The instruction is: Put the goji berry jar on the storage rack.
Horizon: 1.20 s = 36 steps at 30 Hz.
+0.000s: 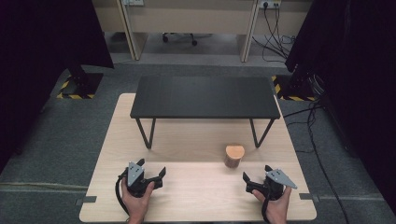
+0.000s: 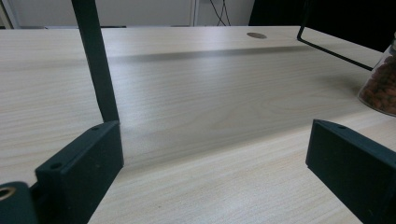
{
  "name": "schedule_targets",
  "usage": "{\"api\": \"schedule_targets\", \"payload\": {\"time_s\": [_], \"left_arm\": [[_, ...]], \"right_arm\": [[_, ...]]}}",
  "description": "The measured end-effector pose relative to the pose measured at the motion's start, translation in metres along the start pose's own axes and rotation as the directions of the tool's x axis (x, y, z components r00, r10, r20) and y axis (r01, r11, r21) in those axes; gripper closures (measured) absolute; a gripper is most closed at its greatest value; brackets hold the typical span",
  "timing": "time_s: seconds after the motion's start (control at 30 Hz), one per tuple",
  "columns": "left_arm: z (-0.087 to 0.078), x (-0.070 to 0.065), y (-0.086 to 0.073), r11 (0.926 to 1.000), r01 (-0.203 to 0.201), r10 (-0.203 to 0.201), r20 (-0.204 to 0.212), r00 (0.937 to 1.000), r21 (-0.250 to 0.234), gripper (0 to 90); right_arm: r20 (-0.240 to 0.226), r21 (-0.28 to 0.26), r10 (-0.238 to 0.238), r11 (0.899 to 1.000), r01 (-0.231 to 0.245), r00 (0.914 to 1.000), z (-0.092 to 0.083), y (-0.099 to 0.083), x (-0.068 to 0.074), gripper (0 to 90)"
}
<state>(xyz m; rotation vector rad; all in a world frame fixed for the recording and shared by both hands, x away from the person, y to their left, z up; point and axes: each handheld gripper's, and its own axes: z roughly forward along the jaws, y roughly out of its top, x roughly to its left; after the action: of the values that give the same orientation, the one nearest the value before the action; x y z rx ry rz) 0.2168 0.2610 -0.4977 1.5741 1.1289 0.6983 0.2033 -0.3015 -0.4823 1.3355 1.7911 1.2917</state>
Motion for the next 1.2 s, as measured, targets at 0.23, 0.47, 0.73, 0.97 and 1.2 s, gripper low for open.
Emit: {"api": "schedule_targets", "payload": {"time_s": [0.23, 0.47, 0.73, 0.97, 1.2], "left_arm": [[0.0, 0.0, 0.0, 1.0, 0.002, -0.002, 0.0, 1.0, -0.001, 3.2], [0.0, 0.0, 0.0, 1.0, 0.001, -0.001, 0.001, 1.0, 0.0, 3.3], [-0.001, 0.0, 0.0, 1.0, 0.0, 0.0, 0.0, 1.0, -0.001, 3.2], [0.0, 0.0, 0.0, 1.0, 0.0, 0.0, 0.0, 1.0, 0.0, 3.2], [0.0, -0.001, 0.0, 1.0, -0.002, 0.002, -0.002, 1.0, 0.0, 3.2]], "right_arm": [[-0.153, 0.001, -0.106, 0.994, 0.108, 0.9824, -0.004, 0.0, -0.015, 1.3], [-0.227, -0.012, -0.142, 0.99, 0.143, 0.9636, -0.004, -0.001, -0.025, 1.2], [-0.235, -0.024, -0.138, 0.99, 0.136, 0.9622, -0.005, -0.003, -0.029, 1.2], [-0.224, -0.028, -0.133, 0.991, 0.13, 0.9656, -0.006, -0.004, -0.027, 1.2], [-0.21, -0.023, -0.137, 0.991, 0.135, 0.9681, -0.005, -0.003, -0.024, 1.2]]}}
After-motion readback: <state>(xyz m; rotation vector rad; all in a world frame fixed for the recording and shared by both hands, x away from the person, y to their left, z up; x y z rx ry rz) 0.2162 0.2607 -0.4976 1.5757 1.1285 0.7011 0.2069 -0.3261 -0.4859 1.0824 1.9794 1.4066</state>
